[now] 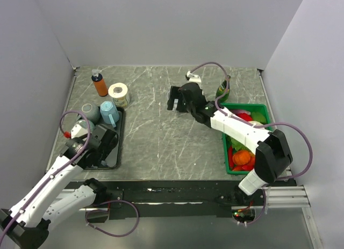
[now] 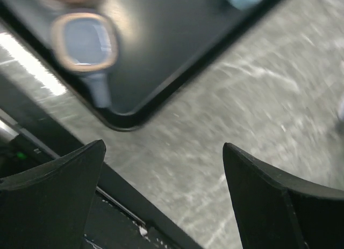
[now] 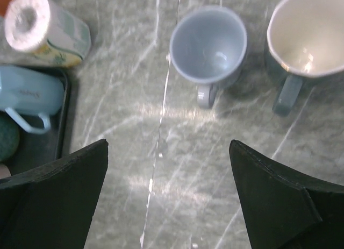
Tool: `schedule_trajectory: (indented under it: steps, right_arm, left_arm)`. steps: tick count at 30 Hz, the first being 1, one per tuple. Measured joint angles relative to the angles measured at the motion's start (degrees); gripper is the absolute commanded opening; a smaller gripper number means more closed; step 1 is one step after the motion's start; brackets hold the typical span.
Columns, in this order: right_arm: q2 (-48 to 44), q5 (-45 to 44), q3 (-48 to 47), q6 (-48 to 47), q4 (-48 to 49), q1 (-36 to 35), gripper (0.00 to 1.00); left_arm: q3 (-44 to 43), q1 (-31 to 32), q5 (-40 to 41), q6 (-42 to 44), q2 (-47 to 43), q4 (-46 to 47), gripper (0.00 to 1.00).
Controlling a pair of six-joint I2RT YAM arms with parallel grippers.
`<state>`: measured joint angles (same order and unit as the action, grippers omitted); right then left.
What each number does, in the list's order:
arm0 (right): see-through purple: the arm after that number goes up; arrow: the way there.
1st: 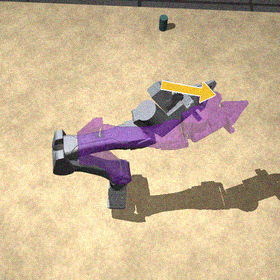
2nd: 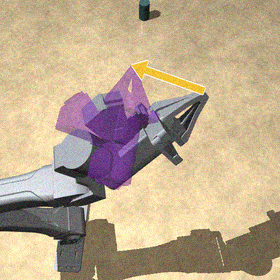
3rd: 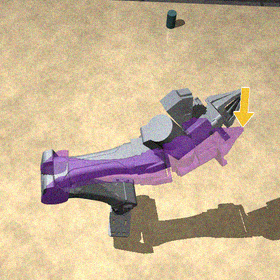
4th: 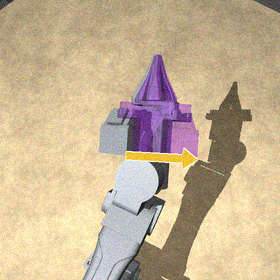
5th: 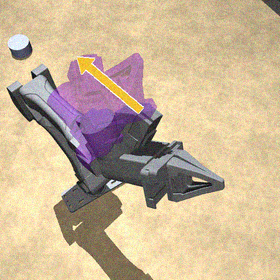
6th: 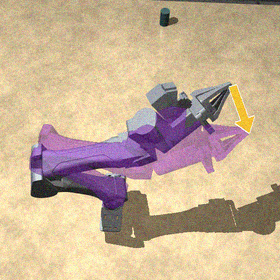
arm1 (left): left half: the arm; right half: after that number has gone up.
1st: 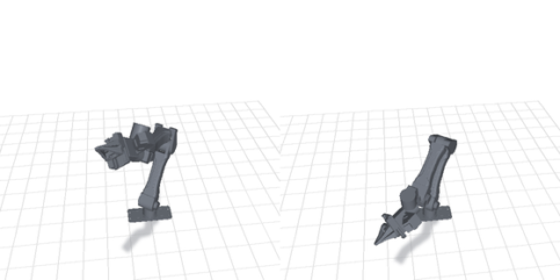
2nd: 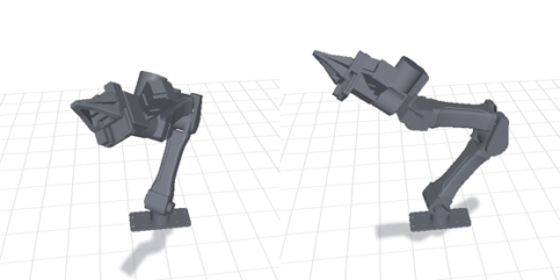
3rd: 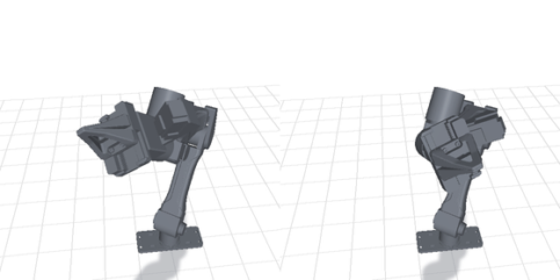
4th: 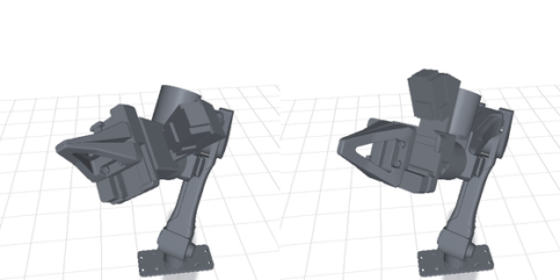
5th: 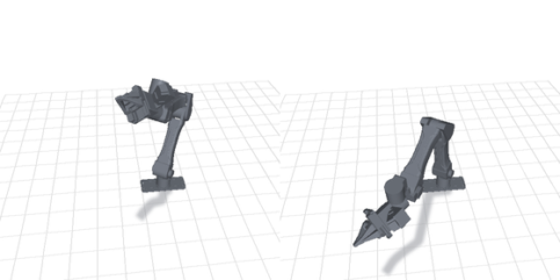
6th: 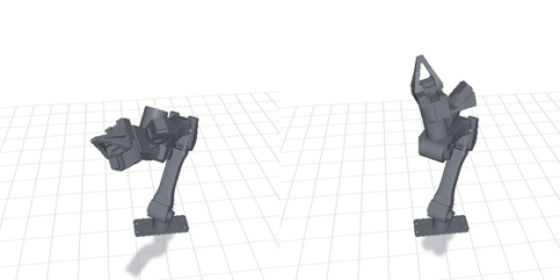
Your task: Turn the mug right side up
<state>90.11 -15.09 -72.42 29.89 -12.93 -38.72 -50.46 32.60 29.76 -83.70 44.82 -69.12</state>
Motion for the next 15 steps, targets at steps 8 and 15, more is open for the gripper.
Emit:
schedule_trajectory:
  steps: [8,15]
  right_arm:
    - [-3.6,0.5,4.7,0.9,-0.7,0.0,0.99]
    - [-10.5,0.0,6.3,0.7,0.0,0.2,0.98]
  left_arm:
    - [2.8,0.0,5.7,-13.2,-0.4,-5.8,0.97]
    - [8.4,0.0,8.0,-17.5,0.6,-5.8,0.93]
